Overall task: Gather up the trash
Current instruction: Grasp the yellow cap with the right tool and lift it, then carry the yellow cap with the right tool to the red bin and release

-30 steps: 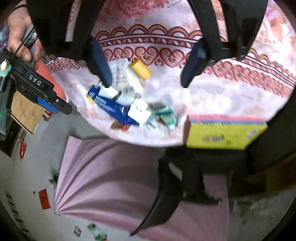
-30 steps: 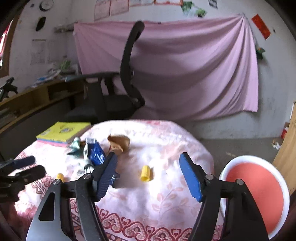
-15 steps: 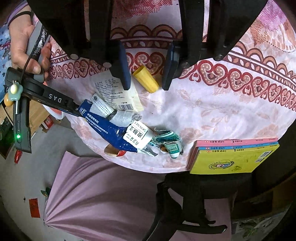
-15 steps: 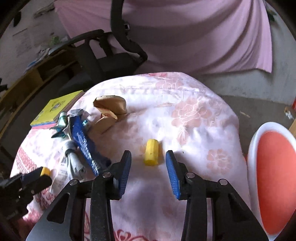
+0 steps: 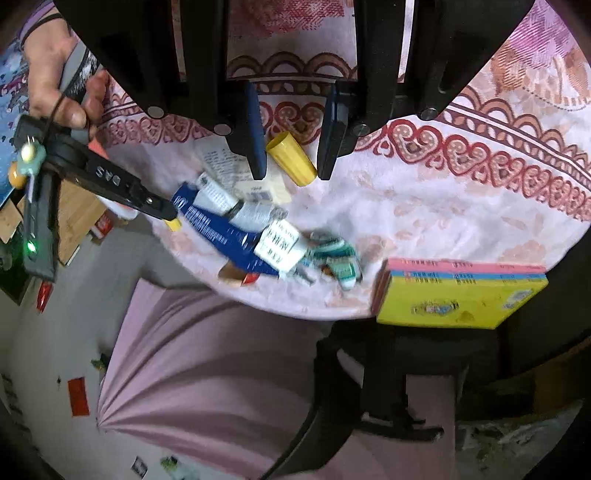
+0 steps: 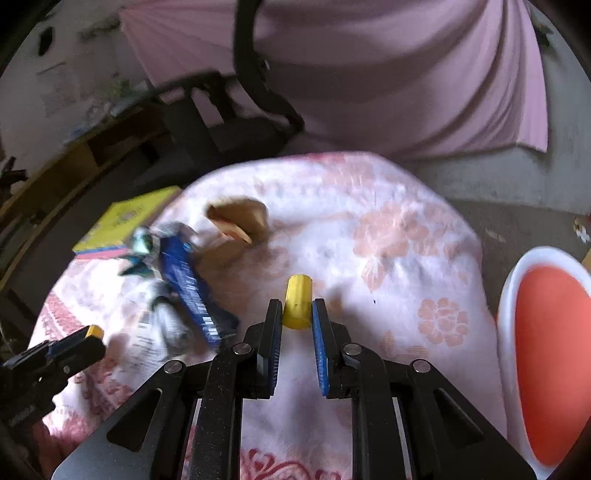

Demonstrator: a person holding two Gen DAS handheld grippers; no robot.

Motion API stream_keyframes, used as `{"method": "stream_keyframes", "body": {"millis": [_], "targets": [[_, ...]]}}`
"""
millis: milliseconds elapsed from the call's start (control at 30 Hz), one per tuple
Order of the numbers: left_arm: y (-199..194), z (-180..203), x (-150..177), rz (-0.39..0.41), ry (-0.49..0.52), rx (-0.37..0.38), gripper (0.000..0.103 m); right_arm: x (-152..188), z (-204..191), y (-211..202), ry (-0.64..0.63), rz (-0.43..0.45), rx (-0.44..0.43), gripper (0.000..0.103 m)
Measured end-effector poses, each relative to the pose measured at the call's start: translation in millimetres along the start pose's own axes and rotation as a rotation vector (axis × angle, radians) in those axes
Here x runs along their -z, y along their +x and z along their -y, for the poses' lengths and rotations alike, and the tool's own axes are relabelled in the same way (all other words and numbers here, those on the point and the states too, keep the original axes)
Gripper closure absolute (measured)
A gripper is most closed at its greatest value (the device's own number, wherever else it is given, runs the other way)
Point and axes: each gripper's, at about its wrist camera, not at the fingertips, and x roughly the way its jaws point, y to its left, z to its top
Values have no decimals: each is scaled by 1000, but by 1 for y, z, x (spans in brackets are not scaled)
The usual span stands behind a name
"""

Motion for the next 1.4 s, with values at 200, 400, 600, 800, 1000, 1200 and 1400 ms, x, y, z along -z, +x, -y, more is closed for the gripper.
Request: {"method": "stream_keyframes", "body": {"millis": [200, 400, 600, 800, 1000, 1200, 1400], "targets": [[-29, 15, 4, 155, 68, -7, 79, 14, -20, -57, -83, 228, -8, 89], [-55, 43, 8, 331, 162, -9, 79, 23, -27, -104, -133, 459, -28, 89], [-78, 82, -6, 481, 284, 16, 79, 27, -20, -132, -130, 585, -25, 89], [-76, 129, -12, 543, 419, 46, 79, 31, -8, -147, -143, 648, 70, 89], [-56, 168, -14, 520, 473, 105, 79, 30, 24, -163, -67, 692, 141, 89], [-36, 207, -21, 459, 497, 174, 79, 29, 64, -172, 48, 687, 203, 89], [-10, 238, -29, 386, 501, 233, 79, 31, 104, -172, 159, 636, 258, 89]]}}
